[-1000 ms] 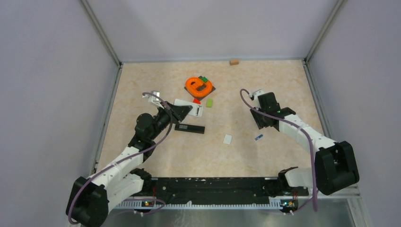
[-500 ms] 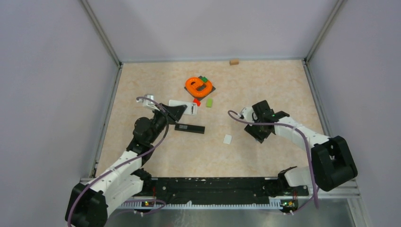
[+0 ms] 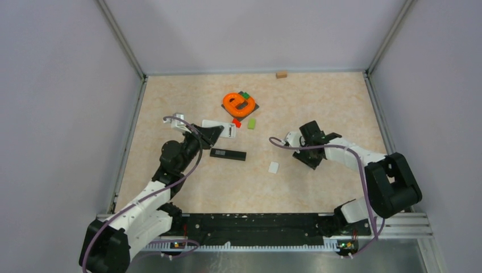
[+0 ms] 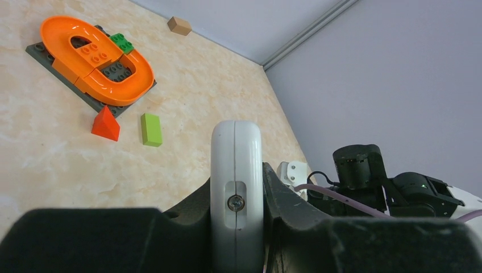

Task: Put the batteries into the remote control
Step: Pick up the battery from the center of the board, then load the battery into the remote control.

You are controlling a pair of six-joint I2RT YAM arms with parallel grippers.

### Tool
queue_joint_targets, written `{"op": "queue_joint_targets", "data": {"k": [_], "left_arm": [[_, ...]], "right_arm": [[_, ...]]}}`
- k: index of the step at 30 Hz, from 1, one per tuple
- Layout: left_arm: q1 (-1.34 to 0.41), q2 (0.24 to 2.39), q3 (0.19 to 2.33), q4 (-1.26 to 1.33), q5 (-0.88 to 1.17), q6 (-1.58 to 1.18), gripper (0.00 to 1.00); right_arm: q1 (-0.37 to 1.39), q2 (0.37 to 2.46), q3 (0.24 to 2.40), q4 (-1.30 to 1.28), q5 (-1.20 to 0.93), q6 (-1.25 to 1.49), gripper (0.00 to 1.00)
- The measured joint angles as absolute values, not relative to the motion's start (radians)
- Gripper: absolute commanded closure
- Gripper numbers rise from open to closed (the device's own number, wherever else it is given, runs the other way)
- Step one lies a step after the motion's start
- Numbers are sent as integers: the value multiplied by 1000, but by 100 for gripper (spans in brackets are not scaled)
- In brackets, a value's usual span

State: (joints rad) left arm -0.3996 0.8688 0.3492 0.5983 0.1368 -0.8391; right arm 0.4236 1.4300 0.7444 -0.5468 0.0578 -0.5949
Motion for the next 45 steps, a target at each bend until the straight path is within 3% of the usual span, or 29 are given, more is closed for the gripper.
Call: {"op": "queue_joint_targets", "data": {"k": [3, 5, 15, 21, 26, 33, 40, 45], "left_arm": [[-399, 869, 349, 598, 138, -839, 100], [-398, 869, 349, 598, 138, -839, 100], [-394, 861, 344, 598, 132, -839, 100], [-393, 877, 344, 605, 139, -847, 100], [-393, 971, 364, 611, 192, -879, 100], [-393, 1194, 481, 672, 358, -994, 100], [-395, 1441, 495, 851, 458, -1196, 100], [-406, 1561, 502, 966, 487, -1295, 100]], "right_arm": [[422, 1446, 752, -548, 28, -603, 92], [414, 1459, 766, -560, 9, -601, 100], [401, 1457, 780, -538, -39, -577, 100], [402, 1310, 780, -402, -109, -461, 100], [420, 1189, 799, -263, -205, -155, 100], [485, 1291, 994, -311, -286, 440, 100], [551, 1273, 900, -315, -311, 905, 100], [583, 1238, 878, -292, -290, 1050, 100]]}}
